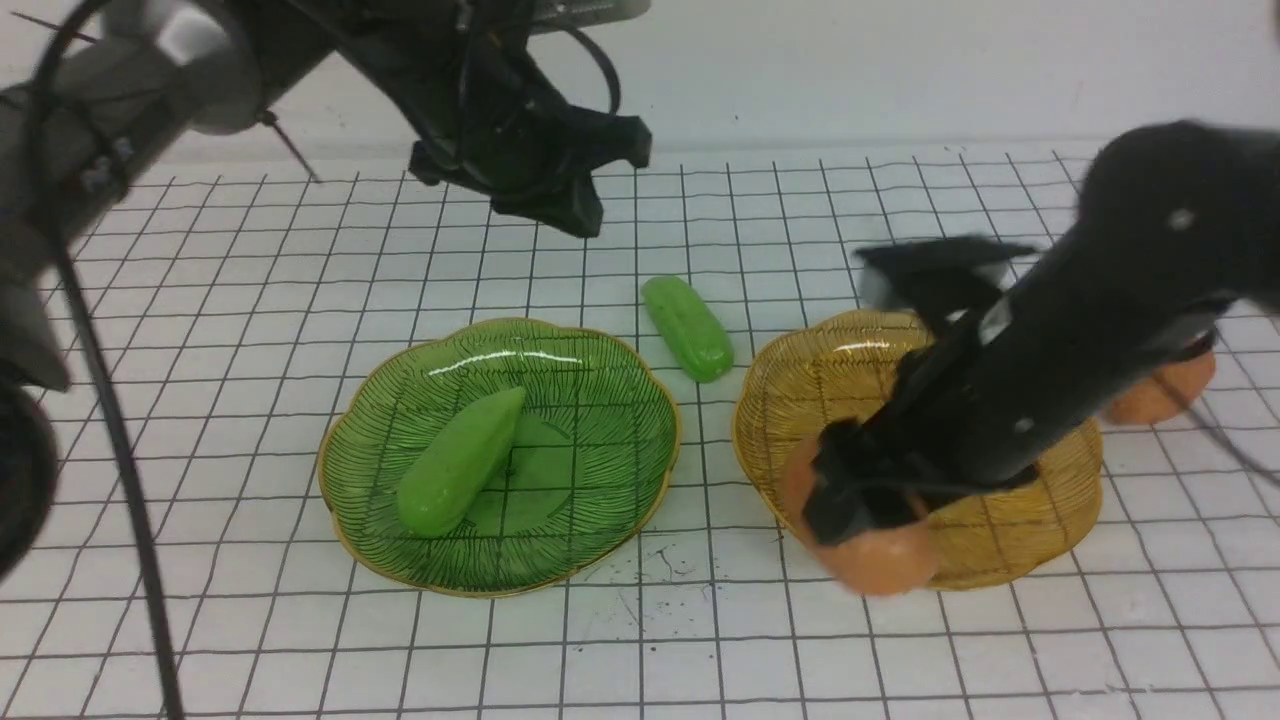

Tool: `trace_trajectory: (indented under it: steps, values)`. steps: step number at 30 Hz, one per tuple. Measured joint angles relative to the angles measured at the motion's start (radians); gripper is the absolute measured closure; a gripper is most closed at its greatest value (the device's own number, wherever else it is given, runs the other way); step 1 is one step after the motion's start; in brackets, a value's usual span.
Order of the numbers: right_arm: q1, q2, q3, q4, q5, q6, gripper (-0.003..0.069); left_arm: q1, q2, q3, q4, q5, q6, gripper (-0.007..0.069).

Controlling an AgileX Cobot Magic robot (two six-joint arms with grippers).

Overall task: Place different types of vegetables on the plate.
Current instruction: 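Put the potato onto the plate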

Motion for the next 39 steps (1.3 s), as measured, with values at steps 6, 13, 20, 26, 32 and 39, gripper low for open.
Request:
trace_trajectory:
  steps: [6, 13, 20, 26, 32, 39]
  values:
    - [-0.188, 0.016, 0.000, 0.012, -0.023, -0.006, 0.0166, -0.058, 0.147, -0.151, 0.022, -0.002, 0.000, 0.0443]
    - [-0.285, 0.133, 0.000, 0.072, -0.087, -0.042, 0.0164, -0.076, 0.333, -0.276, 0.027, -0.078, -0.017, 0.0101]
    - [-0.285, 0.178, 0.000, 0.101, -0.117, -0.072, 0.0000, -0.076, 0.397, -0.281, 0.073, -0.079, -0.045, -0.0023]
    - [-0.287, 0.172, -0.081, 0.079, -0.049, -0.109, -0.0032, -0.076, 0.407, -0.283, 0.078, -0.108, -0.046, -0.0018]
    - [-0.362, 0.155, -0.214, -0.007, -0.036, -0.024, -0.0017, -0.076, 0.441, -0.284, 0.064, -0.150, -0.041, 0.0075]
    - [-0.568, 0.206, -0.245, -0.007, -0.033, 0.061, 0.0011, -0.077, 0.450, -0.284, 0.052, -0.148, -0.038, 0.0233]
